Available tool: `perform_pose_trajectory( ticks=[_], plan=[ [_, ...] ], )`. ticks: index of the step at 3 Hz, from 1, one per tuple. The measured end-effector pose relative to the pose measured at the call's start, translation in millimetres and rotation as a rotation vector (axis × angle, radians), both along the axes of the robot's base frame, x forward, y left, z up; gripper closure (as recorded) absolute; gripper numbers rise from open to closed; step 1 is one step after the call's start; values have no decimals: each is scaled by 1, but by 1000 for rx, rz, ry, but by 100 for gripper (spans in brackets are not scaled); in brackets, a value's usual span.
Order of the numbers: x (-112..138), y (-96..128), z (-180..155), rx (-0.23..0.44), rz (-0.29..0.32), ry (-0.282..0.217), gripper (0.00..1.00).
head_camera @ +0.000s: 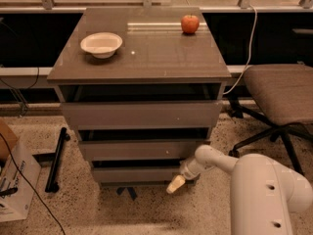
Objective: Open bottom drawer
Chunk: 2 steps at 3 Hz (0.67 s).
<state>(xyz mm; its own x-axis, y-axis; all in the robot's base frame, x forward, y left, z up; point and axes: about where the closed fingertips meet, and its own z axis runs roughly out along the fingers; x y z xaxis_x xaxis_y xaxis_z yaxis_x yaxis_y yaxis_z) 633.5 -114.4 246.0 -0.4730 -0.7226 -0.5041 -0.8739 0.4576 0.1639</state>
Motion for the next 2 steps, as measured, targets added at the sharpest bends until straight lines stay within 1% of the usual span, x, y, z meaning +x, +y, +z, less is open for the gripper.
perform_pose_trajectory(
  ticks=[1, 2],
  plan=[
    [8, 5, -15, 7, 3, 23, 0],
    [8, 10, -29, 18, 2, 49, 0]
  ],
)
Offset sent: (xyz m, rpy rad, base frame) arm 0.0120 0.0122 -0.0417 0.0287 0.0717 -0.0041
